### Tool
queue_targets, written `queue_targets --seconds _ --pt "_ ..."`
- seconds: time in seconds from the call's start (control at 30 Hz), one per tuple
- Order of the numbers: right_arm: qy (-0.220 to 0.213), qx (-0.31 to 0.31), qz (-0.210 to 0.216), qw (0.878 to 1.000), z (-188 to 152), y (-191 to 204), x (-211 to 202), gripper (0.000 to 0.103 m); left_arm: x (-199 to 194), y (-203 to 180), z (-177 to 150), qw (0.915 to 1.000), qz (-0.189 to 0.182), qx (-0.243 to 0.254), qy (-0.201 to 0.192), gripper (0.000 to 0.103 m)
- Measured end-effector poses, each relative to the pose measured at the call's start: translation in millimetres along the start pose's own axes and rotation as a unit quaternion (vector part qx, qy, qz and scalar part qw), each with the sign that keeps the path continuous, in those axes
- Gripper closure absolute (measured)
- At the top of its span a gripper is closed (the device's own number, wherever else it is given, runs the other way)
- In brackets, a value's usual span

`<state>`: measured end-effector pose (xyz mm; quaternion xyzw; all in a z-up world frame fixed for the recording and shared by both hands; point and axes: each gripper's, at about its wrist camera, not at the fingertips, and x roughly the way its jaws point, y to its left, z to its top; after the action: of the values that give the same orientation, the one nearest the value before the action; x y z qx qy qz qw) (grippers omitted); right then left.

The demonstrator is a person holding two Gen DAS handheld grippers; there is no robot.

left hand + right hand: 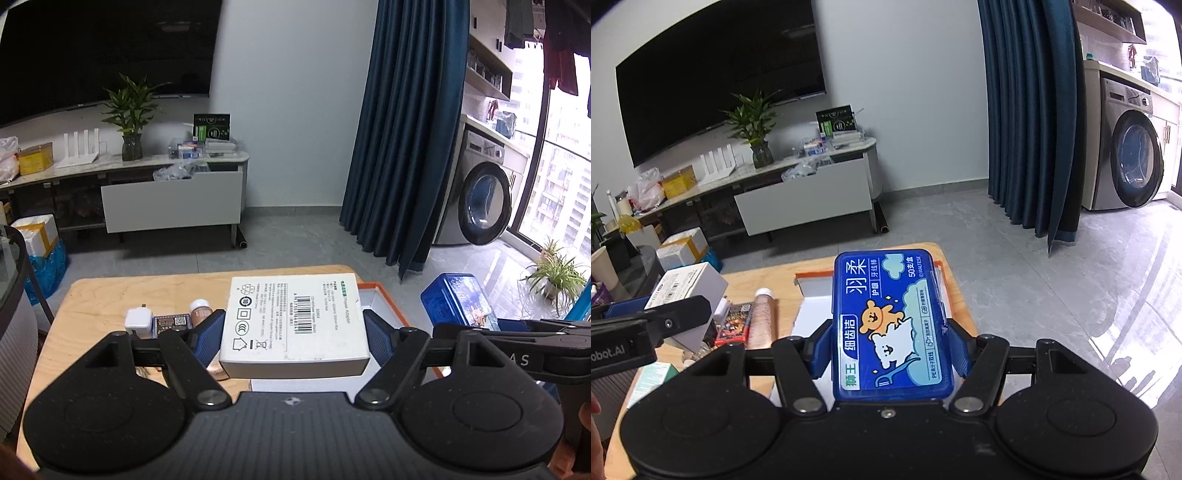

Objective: Organize rigid objects
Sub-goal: 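Carry the white box with left gripper while right gripper carries the blue tin over the orange-rimmed box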

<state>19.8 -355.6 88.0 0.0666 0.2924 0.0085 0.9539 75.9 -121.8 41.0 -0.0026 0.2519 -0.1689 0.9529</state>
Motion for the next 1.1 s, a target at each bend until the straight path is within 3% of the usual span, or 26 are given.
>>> queue_targets --seconds 0.33,1.1 --pt "-0.007 -0.005 0.005 1.0 7 -1 -9 0.029 -6 -9 3 0.9998 0.014 0.0 -0.012 0.024" --pt "0.004 -0.012 0.003 1.0 17 9 17 0.029 16 -9 5 0.9998 0.015 0.01 -0.001 0.024"
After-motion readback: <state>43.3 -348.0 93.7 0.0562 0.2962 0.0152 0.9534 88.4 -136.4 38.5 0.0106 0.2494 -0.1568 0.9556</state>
